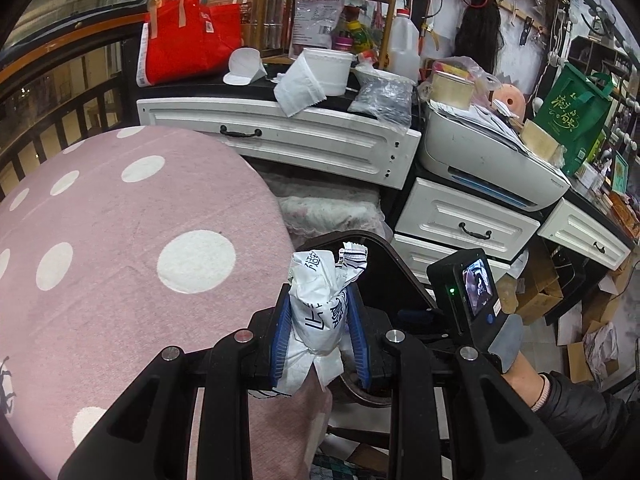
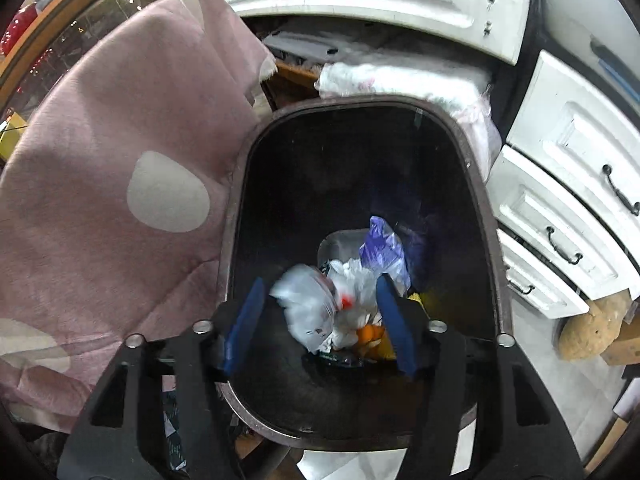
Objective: Collect trash
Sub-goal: 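Carry the printed paper over the black bin and open the left tool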
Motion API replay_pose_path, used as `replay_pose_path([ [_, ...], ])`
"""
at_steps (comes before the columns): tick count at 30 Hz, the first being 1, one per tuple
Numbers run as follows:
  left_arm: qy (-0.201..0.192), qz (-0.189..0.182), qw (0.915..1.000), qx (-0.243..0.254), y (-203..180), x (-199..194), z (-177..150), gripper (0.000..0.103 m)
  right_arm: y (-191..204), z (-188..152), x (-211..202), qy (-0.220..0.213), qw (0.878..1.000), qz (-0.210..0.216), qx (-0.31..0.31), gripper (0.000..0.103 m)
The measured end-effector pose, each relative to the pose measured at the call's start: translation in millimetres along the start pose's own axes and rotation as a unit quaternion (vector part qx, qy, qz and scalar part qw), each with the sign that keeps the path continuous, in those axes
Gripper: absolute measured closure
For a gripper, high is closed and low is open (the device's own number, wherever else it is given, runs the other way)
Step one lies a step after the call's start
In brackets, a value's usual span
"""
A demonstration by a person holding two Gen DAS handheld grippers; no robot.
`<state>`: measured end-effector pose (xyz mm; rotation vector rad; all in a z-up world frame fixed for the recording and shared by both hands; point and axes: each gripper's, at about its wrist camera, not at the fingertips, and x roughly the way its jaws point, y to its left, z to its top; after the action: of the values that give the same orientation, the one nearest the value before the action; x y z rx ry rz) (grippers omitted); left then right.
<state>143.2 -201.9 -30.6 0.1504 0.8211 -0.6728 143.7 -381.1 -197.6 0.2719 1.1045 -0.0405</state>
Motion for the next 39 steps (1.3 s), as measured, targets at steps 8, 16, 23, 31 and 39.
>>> replay_pose_path([
  [8,0.011,-0.024,0.9995,0.017,-22.3,11.4,1.1,0.076,-12.3,7.5,-41.2,-0.051,0.999,-0.004,0.017,0.043],
  [16,0.046,-0.055,0.9967,0.038,-48.7,41.2,0.6,0.076,-43.5,14.5,-100.3,-0.131,0.989,-0.038,0.057,0.028],
  [23,0.073,-0.056,0.9935,0.067,-67.6,68.5,-0.7,0.076,-75.4,11.3,-125.6,-0.161,0.98,-0.055,0.103,0.028],
  [31,0.108,-0.052,0.9872,0.105,-86.2,101.5,-8.3,0.076,-91.8,6.5,-136.4,-0.171,0.975,-0.06,0.126,0.028],
  [39,0.132,-0.048,0.9833,0.116,-93.1,123.6,-14.6,0.04,-88.9,5.9,-134.5,-0.168,0.976,-0.053,0.127,0.028],
])
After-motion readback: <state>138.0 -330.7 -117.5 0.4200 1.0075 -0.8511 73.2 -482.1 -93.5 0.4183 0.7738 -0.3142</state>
